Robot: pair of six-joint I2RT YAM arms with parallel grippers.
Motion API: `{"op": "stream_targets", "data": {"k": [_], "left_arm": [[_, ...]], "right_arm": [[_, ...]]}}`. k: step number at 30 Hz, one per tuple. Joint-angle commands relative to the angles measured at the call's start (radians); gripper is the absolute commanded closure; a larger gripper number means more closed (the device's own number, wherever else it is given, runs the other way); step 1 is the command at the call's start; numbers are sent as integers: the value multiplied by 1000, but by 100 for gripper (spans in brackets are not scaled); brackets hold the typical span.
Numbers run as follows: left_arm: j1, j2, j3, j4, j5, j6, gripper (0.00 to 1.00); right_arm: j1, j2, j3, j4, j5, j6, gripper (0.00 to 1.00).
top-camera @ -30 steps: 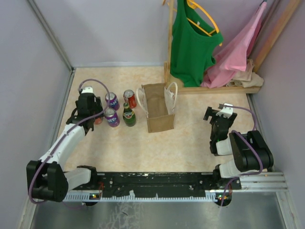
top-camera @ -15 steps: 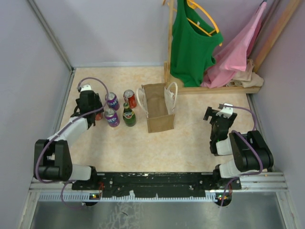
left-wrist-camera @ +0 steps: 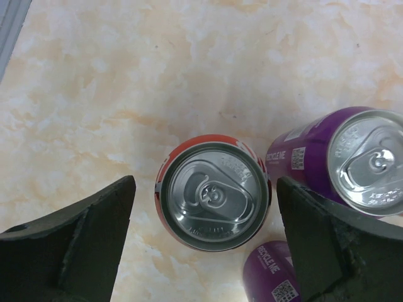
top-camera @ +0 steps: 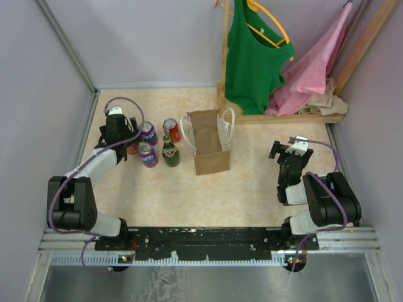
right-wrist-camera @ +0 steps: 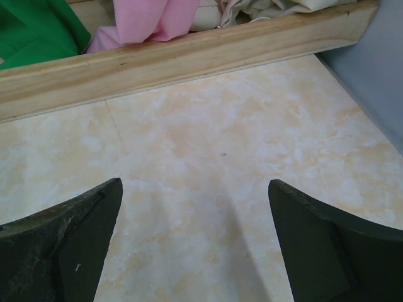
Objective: Take the beverage out of the canvas bag
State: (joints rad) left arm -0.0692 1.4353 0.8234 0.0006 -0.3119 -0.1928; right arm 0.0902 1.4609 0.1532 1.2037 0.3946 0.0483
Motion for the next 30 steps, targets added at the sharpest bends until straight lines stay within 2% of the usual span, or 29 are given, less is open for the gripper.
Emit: {"op": "stream_targets", "data": {"k": [1, 10, 18, 23, 30], "left_arm": [[5, -17, 48, 22, 6, -21, 0], [5, -95, 69, -39, -18, -30, 0], [1, -279, 100, -52, 69, 35, 0], [-26, -373, 189, -135, 164, 54, 0], [-44, -575, 201, -174, 131, 60, 0]], "right_arm": [[-6, -8, 19, 45, 7, 2, 1], [-6, -8, 19, 45, 7, 2, 1], [-6, -8, 19, 44, 8, 1, 1], [-6, -9, 19, 44, 7, 2, 1], [-6, -8, 19, 44, 7, 2, 1]]}}
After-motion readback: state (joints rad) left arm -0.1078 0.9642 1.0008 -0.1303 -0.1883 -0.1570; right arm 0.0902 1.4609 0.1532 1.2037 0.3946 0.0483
